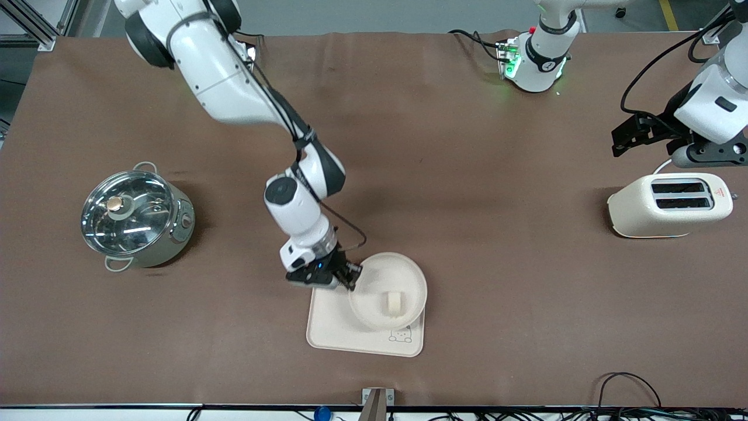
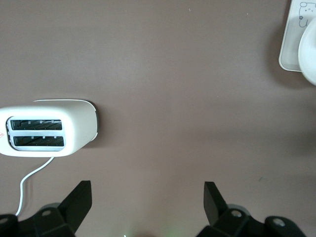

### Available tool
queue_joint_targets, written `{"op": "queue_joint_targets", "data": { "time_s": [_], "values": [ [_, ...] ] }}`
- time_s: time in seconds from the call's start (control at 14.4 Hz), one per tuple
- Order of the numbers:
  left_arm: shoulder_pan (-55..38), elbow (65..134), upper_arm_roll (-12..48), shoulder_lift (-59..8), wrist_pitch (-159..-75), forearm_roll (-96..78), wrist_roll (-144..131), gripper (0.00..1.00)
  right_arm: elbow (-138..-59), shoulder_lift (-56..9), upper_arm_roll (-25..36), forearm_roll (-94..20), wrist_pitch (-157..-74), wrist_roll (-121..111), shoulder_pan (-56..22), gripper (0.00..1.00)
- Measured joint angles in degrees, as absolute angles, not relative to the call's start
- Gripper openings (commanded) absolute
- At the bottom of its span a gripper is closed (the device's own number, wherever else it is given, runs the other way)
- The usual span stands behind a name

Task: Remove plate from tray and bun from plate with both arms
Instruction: 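Lift the plate off the tray and set it beside the tray, then release the plate with the right gripper while the left gripper approaches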

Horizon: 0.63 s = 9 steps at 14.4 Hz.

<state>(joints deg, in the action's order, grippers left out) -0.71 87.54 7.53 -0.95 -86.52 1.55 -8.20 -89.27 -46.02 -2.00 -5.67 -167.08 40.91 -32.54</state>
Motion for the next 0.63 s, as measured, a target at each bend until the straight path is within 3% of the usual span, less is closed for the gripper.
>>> {"op": "queue_joint_targets", "data": {
  "time_s": [0.28, 0.49, 0.56, 0.63],
  "values": [
    [-1.42, 87.64, 7.88, -2.99, -88.10, 1.50, -9.61, 1.00, -110.75, -36.97, -2.19, -5.69, -178.91, 42.17, -36.47, 0.00],
    [-3.62, 87.80, 8.10, -5.99, -89.71, 1.50, -14.70, 1.00, -117.81, -36.10, -2.19, -5.69, -182.45, 42.88, -38.21, 0.00],
    [-4.79, 87.88, 8.13, -7.09, -90.36, 1.50, -17.49, 1.00, -119.00, -36.07, -2.15, -5.69, -183.45, 42.93, -38.23, 0.04],
    [-6.03, 87.98, 8.19, -8.29, -90.99, 1.50, -20.87, 1.00, -119.69, -35.83, -2.07, -5.69, -184.36, 43.04, -38.22, 0.26]
  ]
}}
